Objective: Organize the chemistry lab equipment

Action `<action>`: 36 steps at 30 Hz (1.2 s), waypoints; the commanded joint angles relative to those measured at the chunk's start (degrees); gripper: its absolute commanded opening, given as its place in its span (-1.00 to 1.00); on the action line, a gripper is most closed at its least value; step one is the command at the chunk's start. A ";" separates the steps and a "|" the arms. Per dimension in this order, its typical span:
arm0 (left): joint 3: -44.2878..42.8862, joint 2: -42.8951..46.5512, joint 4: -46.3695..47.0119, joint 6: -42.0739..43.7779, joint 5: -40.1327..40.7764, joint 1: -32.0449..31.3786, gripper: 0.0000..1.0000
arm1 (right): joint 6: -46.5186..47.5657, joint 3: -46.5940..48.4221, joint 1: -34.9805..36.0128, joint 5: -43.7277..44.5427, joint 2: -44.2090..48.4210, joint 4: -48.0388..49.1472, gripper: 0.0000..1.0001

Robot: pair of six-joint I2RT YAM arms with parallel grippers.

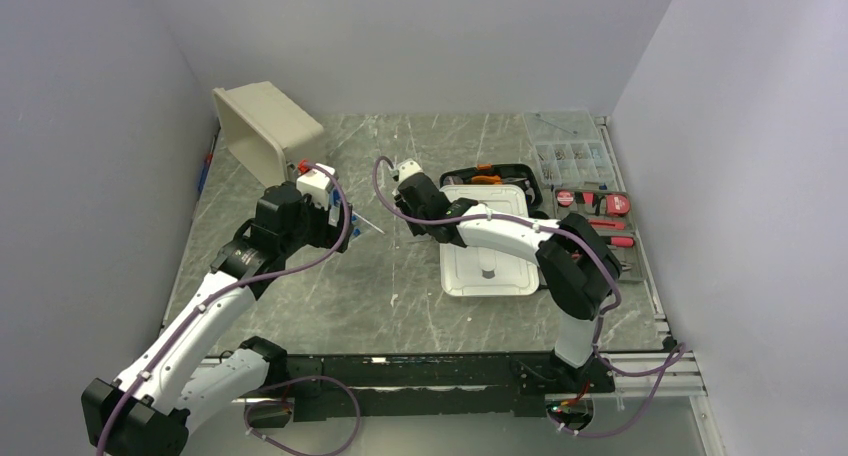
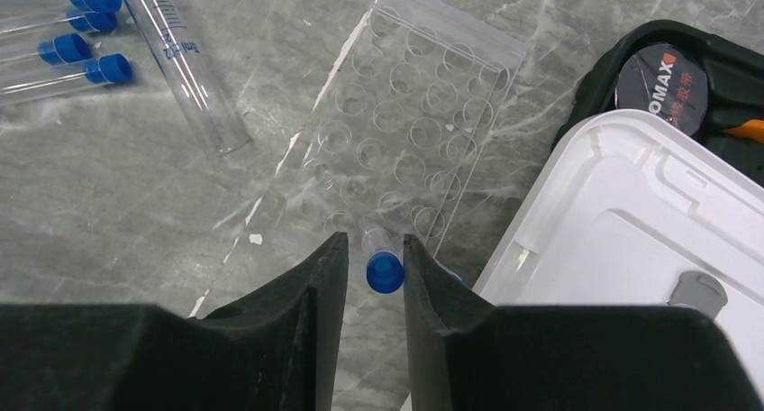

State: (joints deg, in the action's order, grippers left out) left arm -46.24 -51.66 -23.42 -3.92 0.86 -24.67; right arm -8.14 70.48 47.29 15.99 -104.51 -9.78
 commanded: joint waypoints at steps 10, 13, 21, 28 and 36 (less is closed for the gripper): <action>-0.47 -0.59 0.96 0.01 -0.34 0.28 0.99 | 0.13 2.72 -0.25 -3.08 8.94 -1.02 -0.14; -0.39 -1.12 1.04 0.14 -0.34 0.23 0.99 | -0.64 3.19 -0.45 -2.91 10.58 -1.81 -0.09; -1.36 -7.91 -0.39 1.27 -3.75 0.23 0.87 | -4.15 -1.43 -4.34 -7.83 16.87 1.92 -0.07; -3.54 -16.81 -1.24 1.83 -3.69 0.23 0.46 | -6.77 -11.80 -13.22 -15.41 27.72 5.92 -0.07; -7.16 -28.89 -1.86 1.81 -4.79 0.23 0.20 | -6.57 -21.87 -21.28 -19.29 38.98 6.87 -0.06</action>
State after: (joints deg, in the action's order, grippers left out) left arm -49.67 -76.29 -25.17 -2.35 -3.20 -24.67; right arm -14.22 51.20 27.59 0.10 -69.82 -6.44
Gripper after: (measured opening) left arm 0.617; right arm 0.467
